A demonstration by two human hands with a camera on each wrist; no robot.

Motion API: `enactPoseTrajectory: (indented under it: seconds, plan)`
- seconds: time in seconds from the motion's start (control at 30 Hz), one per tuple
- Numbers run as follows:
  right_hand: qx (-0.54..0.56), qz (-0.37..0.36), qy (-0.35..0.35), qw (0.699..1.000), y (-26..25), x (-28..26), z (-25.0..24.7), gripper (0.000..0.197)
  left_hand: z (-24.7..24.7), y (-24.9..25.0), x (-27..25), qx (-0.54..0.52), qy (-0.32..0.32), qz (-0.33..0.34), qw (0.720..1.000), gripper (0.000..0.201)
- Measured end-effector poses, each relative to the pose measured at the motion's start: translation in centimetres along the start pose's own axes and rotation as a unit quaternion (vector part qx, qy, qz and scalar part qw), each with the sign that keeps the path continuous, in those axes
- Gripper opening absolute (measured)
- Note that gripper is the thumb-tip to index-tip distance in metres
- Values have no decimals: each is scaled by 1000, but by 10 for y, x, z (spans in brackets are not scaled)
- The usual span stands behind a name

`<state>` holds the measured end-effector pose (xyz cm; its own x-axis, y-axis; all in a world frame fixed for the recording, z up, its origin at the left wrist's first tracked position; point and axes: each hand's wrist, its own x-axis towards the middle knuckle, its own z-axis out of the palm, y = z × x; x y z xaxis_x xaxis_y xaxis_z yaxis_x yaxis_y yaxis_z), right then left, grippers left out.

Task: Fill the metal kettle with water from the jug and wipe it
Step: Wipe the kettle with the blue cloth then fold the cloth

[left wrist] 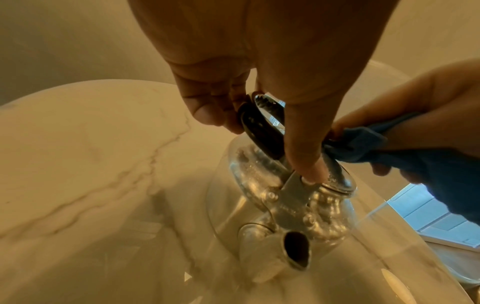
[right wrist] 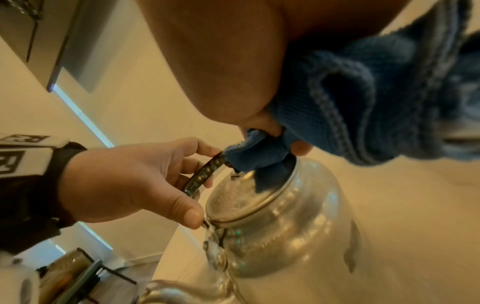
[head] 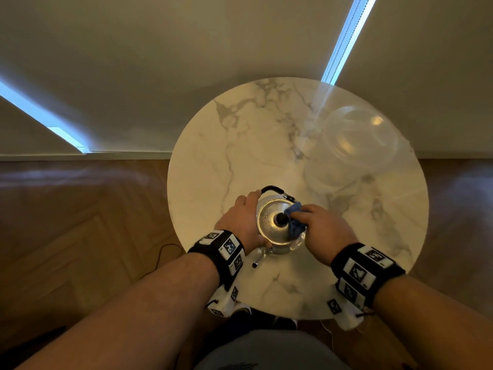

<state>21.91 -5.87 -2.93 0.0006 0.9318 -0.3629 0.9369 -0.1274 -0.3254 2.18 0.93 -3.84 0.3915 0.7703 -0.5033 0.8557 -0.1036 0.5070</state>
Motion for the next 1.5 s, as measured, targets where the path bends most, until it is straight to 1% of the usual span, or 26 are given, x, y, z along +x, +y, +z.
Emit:
enactPoseTrajectory:
  seconds: [0.07,0.17,0.3,0.43,0.53,0.67,0.77,0.87,1.0,1.03,1.1,1.13,1.2,1.27,1.33,1.43,1.5]
  plan:
    - [-23,-29,5,999,-11,11,-6,49,0,1,0,-3,1,0,1000,125]
    - [-43,-66,-14,997,-25,25,-14,52,0,2,-1,-7,2,-4,1000,128]
    - [-93,-49,-61,993,-19,18,-22,52,0,2,-3,-7,7,-2,1000,125]
    - [-108,-42,-59,992,-11,10,-20,55,0,1,-3,-7,7,-2,1000,126]
    - [-124,-55,-62,989,-21,24,-22,48,0,3,-2,-6,5,-8,1000,127]
    - [-164,-92,-116,975,-31,37,-25,59,0,4,-2,-7,3,-12,1000,126]
    - [-182,-93,-140,969,-23,35,-31,56,0,4,-2,-7,6,-11,1000,127]
    - [-186,-80,-126,971,-25,38,-33,50,0,4,-3,-8,4,-10,1000,125]
    - [-187,-64,-102,975,-50,48,-22,40,0,3,-2,-18,5,-14,1000,126]
    - [-192,-70,-107,973,-50,48,-20,40,1,3,-2,-21,5,-12,1000,126]
    - [-214,-95,-141,962,-44,45,-25,46,1,2,-3,-24,9,-2,1000,124]
    - [-211,-93,-150,961,-38,43,-31,47,1,1,-3,-22,10,3,1000,123]
    - [-184,-67,-145,970,-27,44,-43,47,2,0,-2,-17,14,10,1000,124]
    - [-175,-58,-141,973,-32,48,-43,47,2,-1,-2,-21,11,9,1000,124]
    - [-213,-78,-148,963,-52,49,-34,43,2,-1,-1,-29,12,7,999,125]
    - [-263,-89,-119,953,-73,43,-22,28,2,-1,-1,-37,8,7,999,126]
    - [-274,-101,-137,946,-74,37,-24,28,2,-2,-1,-37,6,7,999,127]
